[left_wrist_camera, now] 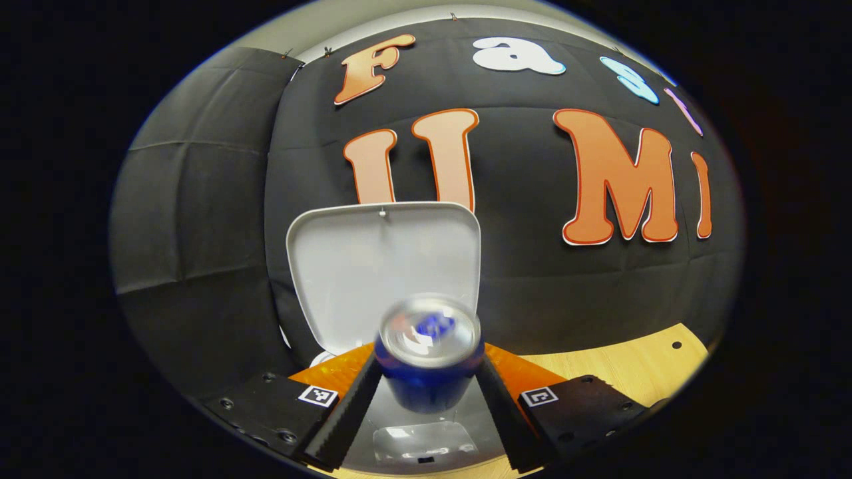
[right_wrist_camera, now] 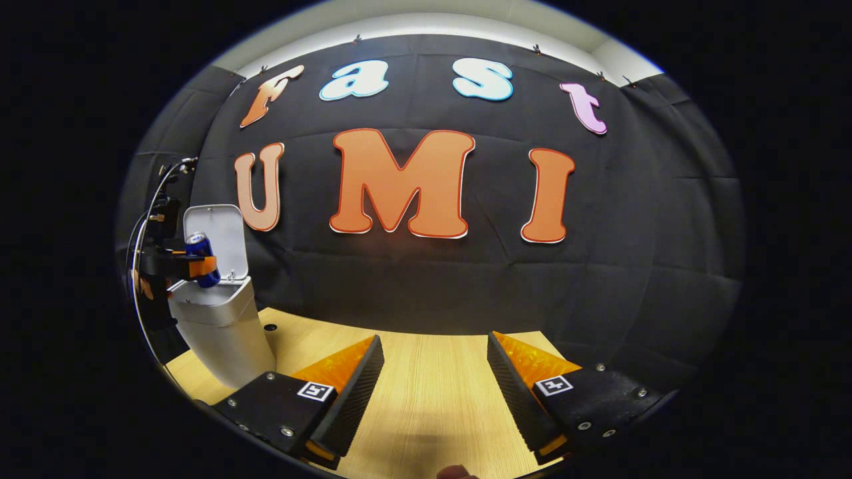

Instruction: Press the lid of the desktop garbage bin to open it, pick up the crumpled paper on the desktop and throw it into the bin, then pick up the pop can on the desktop and drop it into the bin, and finally close the garbage bin lid.

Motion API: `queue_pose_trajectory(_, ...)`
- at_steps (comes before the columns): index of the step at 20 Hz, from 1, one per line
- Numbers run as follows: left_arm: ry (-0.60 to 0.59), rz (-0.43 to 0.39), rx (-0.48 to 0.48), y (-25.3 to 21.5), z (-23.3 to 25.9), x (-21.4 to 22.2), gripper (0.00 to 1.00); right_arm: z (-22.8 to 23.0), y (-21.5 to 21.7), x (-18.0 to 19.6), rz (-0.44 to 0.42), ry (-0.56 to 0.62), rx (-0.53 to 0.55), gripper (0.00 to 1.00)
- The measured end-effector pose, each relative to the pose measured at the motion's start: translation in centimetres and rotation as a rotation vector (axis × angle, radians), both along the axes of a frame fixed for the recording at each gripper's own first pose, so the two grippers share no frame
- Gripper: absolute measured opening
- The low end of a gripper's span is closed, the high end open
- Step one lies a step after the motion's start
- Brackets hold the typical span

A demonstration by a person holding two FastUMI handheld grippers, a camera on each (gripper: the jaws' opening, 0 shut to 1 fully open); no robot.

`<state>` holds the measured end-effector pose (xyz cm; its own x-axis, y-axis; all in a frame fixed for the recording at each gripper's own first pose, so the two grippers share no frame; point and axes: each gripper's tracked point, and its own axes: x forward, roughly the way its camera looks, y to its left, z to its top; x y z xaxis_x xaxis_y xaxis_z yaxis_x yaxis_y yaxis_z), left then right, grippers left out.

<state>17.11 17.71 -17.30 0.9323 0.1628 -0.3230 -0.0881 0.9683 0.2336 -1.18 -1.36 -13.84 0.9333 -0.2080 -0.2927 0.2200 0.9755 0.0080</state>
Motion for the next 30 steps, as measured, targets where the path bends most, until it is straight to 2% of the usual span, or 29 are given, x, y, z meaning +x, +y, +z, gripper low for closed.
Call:
queue_pose_trajectory(2,0.007,0.008,-0.006,0.4,-0.3,0.1,0.87,0.0,0.0,0.1,0.003,0.000,-0.003,0.94)
queue_pose_trajectory(3,-0.001,0.009,-0.003,0.3,-0.1,0.1,0.86,0.0,0.0,0.2,0.007,-0.001,-0.004,0.94)
queue_pose_trajectory(5,-0.035,-0.004,0.008,0.0,1.8,0.5,0.93,0.0,0.0,0.3,0.010,0.002,-0.004,0.94)
queue_pose_trajectory(9,-0.131,0.004,-0.012,-0.1,7.9,2.6,0.94,0.2,0.2,0.3,0.013,0.001,0.003,0.94)
queue_pose_trajectory(13,-0.188,0.011,-0.038,0.1,13.9,5.3,0.94,1.1,0.3,2.0,0.020,-0.021,-0.008,0.94)
queue_pose_trajectory(16,-0.178,0.030,-0.005,1.2,16.8,8.1,0.92,0.7,0.3,1.5,0.021,-0.016,-0.001,0.94)
queue_pose_trajectory(18,-0.175,0.042,-0.032,1.8,18.0,10.2,0.92,0.7,0.3,1.5,0.020,-0.017,0.002,0.94)
queue_pose_trajectory(23,-0.070,0.071,-0.073,4.0,16.0,13.8,0.93,1.0,-0.3,1.2,0.009,-0.028,0.000,0.94)
queue_pose_trajectory(27,0.094,0.068,-0.090,4.1,11.5,13.5,0.93,0.8,-0.7,0.9,-0.004,-0.024,0.004,0.94)
queue_pose_trajectory(30,0.119,0.070,-0.114,3.6,11.6,12.5,0.93,1.5,-0.8,1.0,-0.007,-0.044,0.010,0.94)
